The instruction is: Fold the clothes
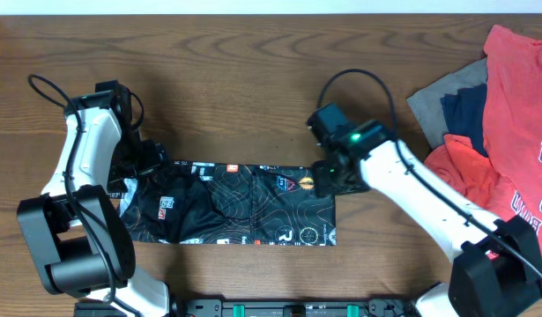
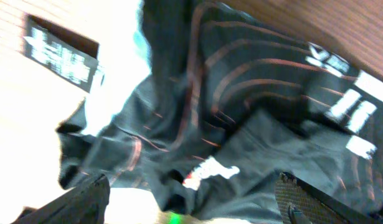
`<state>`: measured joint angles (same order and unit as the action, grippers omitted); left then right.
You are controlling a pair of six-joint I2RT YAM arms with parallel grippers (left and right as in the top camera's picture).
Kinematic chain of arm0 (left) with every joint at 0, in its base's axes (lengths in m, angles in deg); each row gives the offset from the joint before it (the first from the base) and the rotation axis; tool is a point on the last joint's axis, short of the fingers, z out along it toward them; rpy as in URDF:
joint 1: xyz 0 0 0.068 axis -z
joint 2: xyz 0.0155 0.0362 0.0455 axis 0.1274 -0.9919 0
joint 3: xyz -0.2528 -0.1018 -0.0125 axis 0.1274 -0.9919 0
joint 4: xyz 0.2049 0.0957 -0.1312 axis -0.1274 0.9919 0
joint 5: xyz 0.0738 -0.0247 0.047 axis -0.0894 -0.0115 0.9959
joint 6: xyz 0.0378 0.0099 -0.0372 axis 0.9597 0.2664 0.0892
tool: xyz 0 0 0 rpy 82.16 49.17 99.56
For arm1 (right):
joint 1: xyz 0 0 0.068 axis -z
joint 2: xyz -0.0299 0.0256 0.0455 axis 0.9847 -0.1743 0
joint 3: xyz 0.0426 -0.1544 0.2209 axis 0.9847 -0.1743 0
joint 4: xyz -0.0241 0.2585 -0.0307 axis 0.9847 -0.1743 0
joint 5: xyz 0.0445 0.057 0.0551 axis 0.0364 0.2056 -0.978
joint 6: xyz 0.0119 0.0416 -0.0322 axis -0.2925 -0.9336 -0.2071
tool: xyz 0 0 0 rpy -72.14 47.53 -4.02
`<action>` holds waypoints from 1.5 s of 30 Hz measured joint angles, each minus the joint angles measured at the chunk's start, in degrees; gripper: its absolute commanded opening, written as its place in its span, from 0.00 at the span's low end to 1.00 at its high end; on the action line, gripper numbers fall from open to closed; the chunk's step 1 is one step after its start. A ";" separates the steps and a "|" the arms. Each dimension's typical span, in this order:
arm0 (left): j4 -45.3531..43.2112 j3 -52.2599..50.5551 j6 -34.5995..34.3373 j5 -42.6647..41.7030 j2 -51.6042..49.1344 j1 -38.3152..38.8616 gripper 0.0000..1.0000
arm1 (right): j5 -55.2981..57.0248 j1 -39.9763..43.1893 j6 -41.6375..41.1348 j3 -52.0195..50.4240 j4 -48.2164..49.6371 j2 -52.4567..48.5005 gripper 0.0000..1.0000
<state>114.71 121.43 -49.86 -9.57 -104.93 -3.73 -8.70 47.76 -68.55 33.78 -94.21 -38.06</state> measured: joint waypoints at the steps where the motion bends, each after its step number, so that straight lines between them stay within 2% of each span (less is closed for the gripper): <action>1: -0.07 0.00 0.28 1.09 0.00 0.00 0.91 | 0.48 0.90 -0.04 0.00 -0.55 0.00 0.67; 6: -0.46 -0.20 3.52 5.55 0.00 0.00 0.97 | 2.23 5.33 0.00 -0.02 -1.68 0.00 0.72; 18: -6.14 -3.23 11.17 10.43 0.00 -2.62 0.97 | 3.32 9.53 0.37 -0.02 -2.05 0.00 0.77; 22: -9.35 -6.38 13.03 10.08 0.00 -4.35 0.96 | 3.52 9.53 0.57 -0.35 -1.88 0.00 0.78; 28: -15.54 -11.45 17.20 4.28 -0.02 -5.20 0.95 | 3.67 9.53 0.72 -2.12 -1.14 0.00 0.78; 33: -19.58 -15.69 19.65 -0.09 -0.04 -5.20 0.78 | 3.69 9.53 0.74 -2.40 -1.07 0.00 0.78; 35: -20.46 -16.20 20.20 -1.62 0.02 -5.20 0.59 | 3.69 9.53 0.74 -2.40 -1.07 0.00 0.78; 36: -20.76 -16.39 20.33 -2.49 0.02 -5.25 0.54 | 3.69 9.53 0.74 -2.40 -1.07 0.00 0.78; 39: -21.07 -16.68 20.70 -4.63 0.13 -5.14 0.21 | 3.69 9.53 0.74 -2.40 -1.03 0.00 0.78; 41: -21.24 -16.70 21.16 -6.21 0.13 -5.14 0.09 | 3.69 9.53 0.74 -2.40 -0.96 0.00 0.79; 42: -21.24 -16.70 20.94 -6.54 0.13 -5.01 0.06 | 3.72 9.53 0.74 -2.40 -0.94 0.00 0.79; 45: -21.20 -16.68 20.98 -7.04 0.28 -4.98 0.06 | 3.72 9.55 0.74 -2.40 -0.85 0.00 0.79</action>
<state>93.51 104.76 -28.88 -16.61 -104.64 -8.71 -4.98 57.31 -67.81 31.37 -95.06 -38.06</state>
